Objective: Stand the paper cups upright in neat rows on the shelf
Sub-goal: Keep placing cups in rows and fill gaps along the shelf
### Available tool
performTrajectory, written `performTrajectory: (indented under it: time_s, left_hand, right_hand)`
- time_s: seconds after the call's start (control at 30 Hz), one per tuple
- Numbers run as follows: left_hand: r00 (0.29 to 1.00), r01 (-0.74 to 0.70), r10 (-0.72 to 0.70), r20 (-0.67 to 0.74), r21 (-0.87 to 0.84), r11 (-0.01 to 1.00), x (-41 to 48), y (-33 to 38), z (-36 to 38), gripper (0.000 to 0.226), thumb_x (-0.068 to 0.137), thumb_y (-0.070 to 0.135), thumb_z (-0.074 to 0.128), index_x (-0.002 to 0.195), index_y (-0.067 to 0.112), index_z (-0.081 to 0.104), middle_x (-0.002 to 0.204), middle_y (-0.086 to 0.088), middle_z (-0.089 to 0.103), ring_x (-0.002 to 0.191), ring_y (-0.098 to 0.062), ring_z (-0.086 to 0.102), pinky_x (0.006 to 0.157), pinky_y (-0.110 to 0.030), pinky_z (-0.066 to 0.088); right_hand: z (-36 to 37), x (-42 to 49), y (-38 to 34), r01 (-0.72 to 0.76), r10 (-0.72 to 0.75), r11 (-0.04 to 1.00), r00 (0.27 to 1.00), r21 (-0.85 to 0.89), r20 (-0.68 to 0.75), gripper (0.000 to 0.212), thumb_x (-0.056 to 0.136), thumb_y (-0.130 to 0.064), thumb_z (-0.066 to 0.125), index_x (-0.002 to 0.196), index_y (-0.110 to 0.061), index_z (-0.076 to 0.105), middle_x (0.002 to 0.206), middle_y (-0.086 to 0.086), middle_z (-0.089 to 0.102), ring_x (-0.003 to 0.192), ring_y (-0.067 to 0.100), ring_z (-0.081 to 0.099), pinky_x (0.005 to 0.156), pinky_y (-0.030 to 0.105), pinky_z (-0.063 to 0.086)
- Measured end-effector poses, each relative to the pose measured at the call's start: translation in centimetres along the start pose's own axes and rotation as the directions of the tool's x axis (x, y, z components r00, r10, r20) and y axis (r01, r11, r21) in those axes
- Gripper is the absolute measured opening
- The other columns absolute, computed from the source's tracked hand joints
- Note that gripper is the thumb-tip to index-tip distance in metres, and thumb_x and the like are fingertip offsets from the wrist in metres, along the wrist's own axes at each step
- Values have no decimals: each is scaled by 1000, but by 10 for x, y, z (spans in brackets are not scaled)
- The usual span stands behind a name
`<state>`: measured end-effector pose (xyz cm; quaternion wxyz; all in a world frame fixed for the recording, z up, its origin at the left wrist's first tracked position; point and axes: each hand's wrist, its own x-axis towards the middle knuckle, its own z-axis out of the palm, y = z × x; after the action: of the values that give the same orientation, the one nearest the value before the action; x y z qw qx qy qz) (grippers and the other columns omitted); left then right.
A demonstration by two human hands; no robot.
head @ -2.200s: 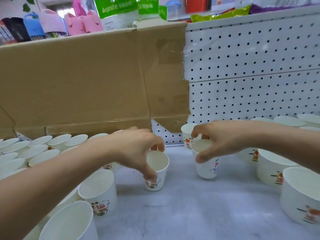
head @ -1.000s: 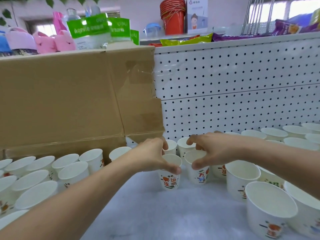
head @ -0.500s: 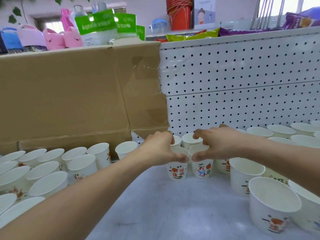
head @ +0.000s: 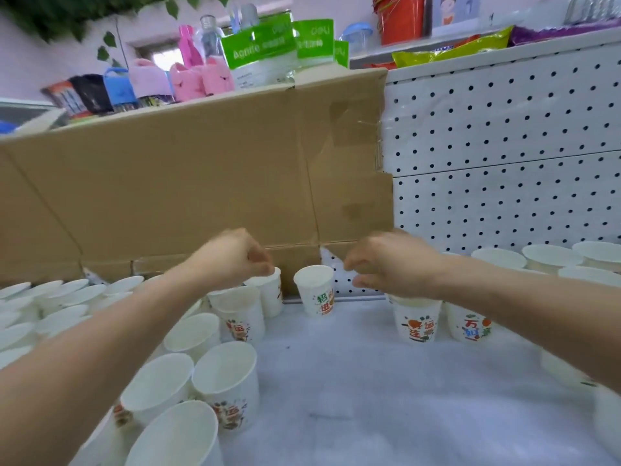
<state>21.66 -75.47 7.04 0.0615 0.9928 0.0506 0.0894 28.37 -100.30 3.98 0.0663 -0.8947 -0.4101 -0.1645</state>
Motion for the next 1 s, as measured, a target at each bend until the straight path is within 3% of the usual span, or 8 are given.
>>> performTrajectory:
  time_s: [0.17,0.23,0.3,0.4,0.47,0.63,0.83,1.0]
  left_hand:
    - [998,64,-67,15,155,986,24,1,22,21,78,43,74,87,24,75,95,2,72,84,-20,64,73,-32,53]
    - [999,52,-50,-15,247,968,31,3,30,20,75,41,76,80,23,71,94,0,71,84,-24,63,66,-29,47]
    - [1000,20,-13,-27,273,962,35,4,36,16,76,32,76,87,22,73,97,0,71,89,-26,64,67,-29,47]
    - [998,-42,52,-30,281,959,37,3,41,12,76,22,72,88,19,72,96,-2,69,88,-27,63,65,-30,46]
    - [994,-104,112,-17,260,960,36,2,42,6,75,22,72,78,19,67,86,1,66,81,-24,61,62,-28,42]
    - [949,-313,309,56,101,944,33,-1,46,18,71,13,70,62,24,59,59,14,54,61,-11,55,52,-21,37]
    - [902,-431,429,45,133,892,40,7,49,5,74,11,64,74,16,64,76,2,64,71,-18,58,63,-34,50]
    - [890,-455,455,41,166,875,45,10,49,9,75,8,60,78,15,65,78,0,64,71,-20,57,61,-31,46]
  right_hand:
    - [25,39,-22,59,-45,976,996,-208,75,32,92,-20,57,123,-28,60,122,3,59,107,23,50,76,29,26]
    - [31,47,-24,89,-65,959,993,-268,99,28,91,-15,57,116,-25,64,117,4,61,102,23,51,73,29,26]
    - [34,51,-22,115,-86,950,990,-290,110,20,91,-16,57,107,-23,67,109,3,63,98,23,52,73,30,28]
    - [35,49,-18,151,-122,941,986,-303,112,14,91,-20,55,99,-23,67,96,1,59,95,22,50,69,30,27]
    - [34,44,-14,158,-139,932,987,-327,80,13,90,-19,56,99,-20,65,92,1,60,91,21,48,66,31,26]
    - [32,31,-4,119,-116,903,993,-413,33,11,88,-15,53,88,-18,64,88,0,61,79,18,39,65,31,26]
    - [27,25,2,90,-70,908,995,-409,64,12,90,-18,51,85,-21,61,90,-1,61,81,19,45,64,30,29]
    - [27,24,4,69,-42,916,996,-394,75,14,90,-21,51,89,-22,64,92,-2,62,88,20,51,67,29,35]
